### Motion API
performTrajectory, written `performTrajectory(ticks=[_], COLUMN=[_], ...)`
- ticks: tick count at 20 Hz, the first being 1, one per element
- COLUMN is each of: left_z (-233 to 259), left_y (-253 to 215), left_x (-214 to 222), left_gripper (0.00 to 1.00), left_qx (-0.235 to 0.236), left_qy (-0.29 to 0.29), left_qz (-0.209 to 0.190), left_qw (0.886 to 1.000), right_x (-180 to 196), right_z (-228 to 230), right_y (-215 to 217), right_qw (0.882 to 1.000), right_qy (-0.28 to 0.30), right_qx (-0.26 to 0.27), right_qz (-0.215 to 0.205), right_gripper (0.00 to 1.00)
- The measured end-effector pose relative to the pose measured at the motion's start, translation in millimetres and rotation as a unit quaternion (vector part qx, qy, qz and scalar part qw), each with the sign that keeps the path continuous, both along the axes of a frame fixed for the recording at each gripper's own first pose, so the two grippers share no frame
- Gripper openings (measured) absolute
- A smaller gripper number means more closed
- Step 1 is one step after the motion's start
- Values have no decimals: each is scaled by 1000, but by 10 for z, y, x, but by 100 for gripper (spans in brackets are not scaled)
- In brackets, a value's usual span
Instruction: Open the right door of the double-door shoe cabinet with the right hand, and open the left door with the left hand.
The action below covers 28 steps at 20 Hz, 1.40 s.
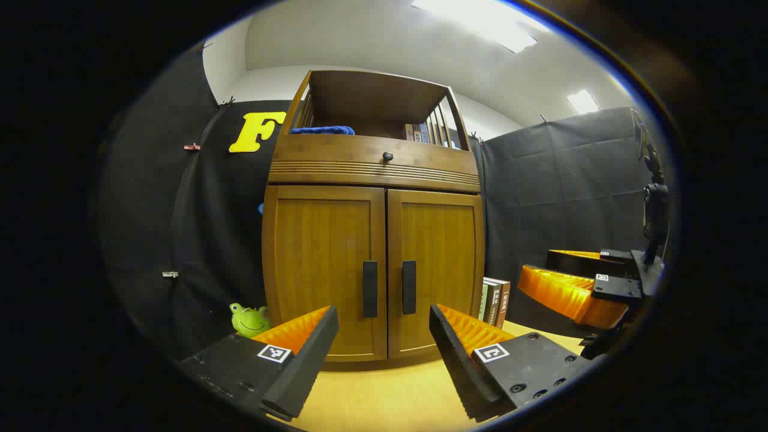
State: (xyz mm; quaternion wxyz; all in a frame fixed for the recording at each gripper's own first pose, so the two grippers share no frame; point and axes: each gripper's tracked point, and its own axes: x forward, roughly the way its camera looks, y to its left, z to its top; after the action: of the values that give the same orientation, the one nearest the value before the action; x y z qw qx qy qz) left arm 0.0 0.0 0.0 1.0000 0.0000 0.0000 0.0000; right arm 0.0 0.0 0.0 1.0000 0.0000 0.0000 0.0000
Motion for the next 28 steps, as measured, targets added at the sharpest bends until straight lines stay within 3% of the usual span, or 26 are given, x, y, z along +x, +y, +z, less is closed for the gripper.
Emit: performTrajectory(ticks=[19,28], left_z=[22,-17], left_y=[149,292], left_x=[-25,-149], left_gripper=[95,95], left_qx=[-4,-2], left_qy=[-10,-4], left_qz=[15,24], left_qw=[1000,1000], right_x=[151,435], right_z=[-92,-234], right_y=[123,150], right_qw=[1000,1000], right_qy=[7,13], right_qx=[6,9], right_qz=[20,5], right_gripper=[97,97])
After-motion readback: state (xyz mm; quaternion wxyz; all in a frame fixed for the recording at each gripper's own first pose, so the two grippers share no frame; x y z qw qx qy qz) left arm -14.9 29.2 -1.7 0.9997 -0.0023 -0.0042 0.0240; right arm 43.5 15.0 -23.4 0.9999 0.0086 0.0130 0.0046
